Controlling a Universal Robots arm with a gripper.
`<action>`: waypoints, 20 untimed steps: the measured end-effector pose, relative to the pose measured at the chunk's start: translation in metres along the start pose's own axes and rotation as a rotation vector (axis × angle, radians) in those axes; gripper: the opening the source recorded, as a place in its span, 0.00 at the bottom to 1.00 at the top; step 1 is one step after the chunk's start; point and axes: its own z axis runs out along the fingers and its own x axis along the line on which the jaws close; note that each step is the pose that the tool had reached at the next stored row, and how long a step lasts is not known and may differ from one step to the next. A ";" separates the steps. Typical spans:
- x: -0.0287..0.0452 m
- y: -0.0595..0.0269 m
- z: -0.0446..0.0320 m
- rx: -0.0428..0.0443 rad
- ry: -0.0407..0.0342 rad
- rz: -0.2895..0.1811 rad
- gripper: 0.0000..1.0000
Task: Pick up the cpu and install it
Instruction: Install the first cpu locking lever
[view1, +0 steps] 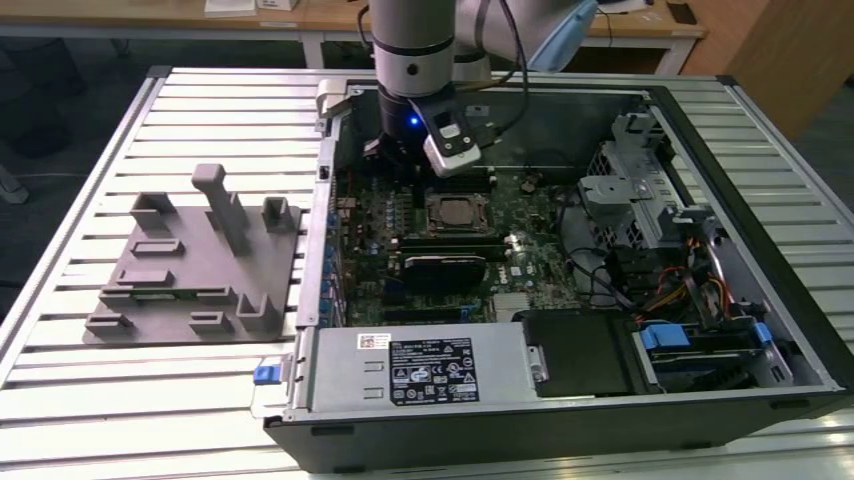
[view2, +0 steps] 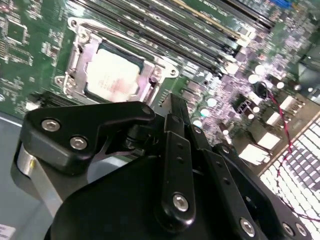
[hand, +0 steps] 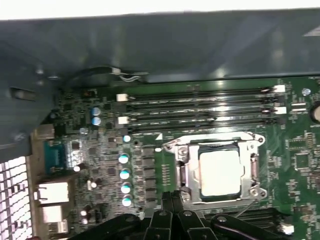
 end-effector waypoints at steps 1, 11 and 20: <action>0.0003 0.0000 -0.0004 0.0001 0.0000 0.000 0.11; 0.0002 -0.0001 -0.0096 -0.0008 -0.0039 0.000 0.11; 0.0096 -0.0012 -0.0103 -0.0946 0.0052 0.005 0.11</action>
